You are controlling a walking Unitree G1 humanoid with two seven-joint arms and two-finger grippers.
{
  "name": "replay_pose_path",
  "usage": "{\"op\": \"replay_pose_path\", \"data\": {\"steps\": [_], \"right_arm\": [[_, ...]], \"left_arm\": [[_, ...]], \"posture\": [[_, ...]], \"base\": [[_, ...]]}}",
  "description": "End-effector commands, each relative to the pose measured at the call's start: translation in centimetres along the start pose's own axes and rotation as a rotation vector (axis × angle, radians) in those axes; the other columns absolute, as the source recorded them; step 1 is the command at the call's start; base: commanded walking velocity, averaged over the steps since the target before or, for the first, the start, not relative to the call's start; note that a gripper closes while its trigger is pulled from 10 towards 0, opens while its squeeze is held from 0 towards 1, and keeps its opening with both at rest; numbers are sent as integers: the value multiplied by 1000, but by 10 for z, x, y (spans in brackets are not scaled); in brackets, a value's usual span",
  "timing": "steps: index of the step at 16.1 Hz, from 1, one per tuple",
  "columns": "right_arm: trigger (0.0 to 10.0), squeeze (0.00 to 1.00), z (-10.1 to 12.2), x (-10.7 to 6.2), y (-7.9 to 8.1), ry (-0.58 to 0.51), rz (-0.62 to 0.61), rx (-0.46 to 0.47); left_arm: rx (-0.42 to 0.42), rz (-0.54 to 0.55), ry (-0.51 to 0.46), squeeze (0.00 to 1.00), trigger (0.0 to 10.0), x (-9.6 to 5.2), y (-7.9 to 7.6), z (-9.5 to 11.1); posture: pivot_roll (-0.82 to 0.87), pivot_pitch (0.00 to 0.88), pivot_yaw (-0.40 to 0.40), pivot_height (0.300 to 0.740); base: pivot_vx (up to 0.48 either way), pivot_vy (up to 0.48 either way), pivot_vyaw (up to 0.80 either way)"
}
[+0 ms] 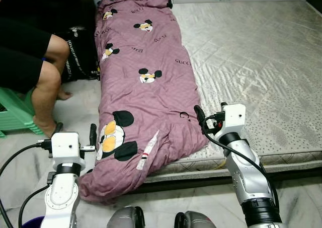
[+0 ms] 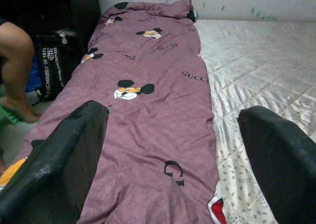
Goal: Clean up the room
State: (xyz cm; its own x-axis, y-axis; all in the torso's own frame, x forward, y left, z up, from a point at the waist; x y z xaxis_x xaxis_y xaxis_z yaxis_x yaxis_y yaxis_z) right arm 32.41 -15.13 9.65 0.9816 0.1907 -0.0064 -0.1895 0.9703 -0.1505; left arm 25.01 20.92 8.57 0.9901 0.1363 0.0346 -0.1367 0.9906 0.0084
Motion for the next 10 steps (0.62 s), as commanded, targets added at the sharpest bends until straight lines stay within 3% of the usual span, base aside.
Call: {"op": "replay_pose_path", "data": {"steps": [1, 3, 6, 10], "right_arm": [[10000, 0, 2, -2, -1, -3, -3, 4], [10000, 0, 3, -1, 0, -2, 5, 5], [10000, 0, 2, -2, 4, 3, 19, 10], [10000, 0, 3, -2, 5, 5, 33, 9]], "left_arm": [[-12, -21, -12, 0, 10000, -1, -4, 3], [-46, -31, -18, 0, 10000, 0, -8, 4], [-31, -17, -16, 0, 10000, 1, -7, 5], [-29, 4, -10, 0, 10000, 2, -8, 5]], "posture": [[-29, 146, 14, 740], [-28, 152, 15, 740], [-27, 157, 15, 736], [-28, 167, 11, 692]], "base": [[0, 0, 0], [0, 0, 0], [0, 0, 0], [0, 0, 0]]}}
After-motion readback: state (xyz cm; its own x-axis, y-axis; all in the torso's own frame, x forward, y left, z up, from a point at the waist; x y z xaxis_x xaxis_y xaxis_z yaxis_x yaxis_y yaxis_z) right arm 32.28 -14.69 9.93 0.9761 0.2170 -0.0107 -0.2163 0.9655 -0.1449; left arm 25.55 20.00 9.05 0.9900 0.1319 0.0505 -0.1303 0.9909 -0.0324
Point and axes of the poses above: a point about 5 cm out from each wrist's last joint towards the gripper, its own x axis pointing out of the wrist towards the gripper, its own z axis along the axis of the wrist's last joint, y = z × x, the point moved 3 cm from there along x, pointing out of the wrist towards the gripper, and after that the axes turned 9 degrees about -x, right-handed, at the moved point
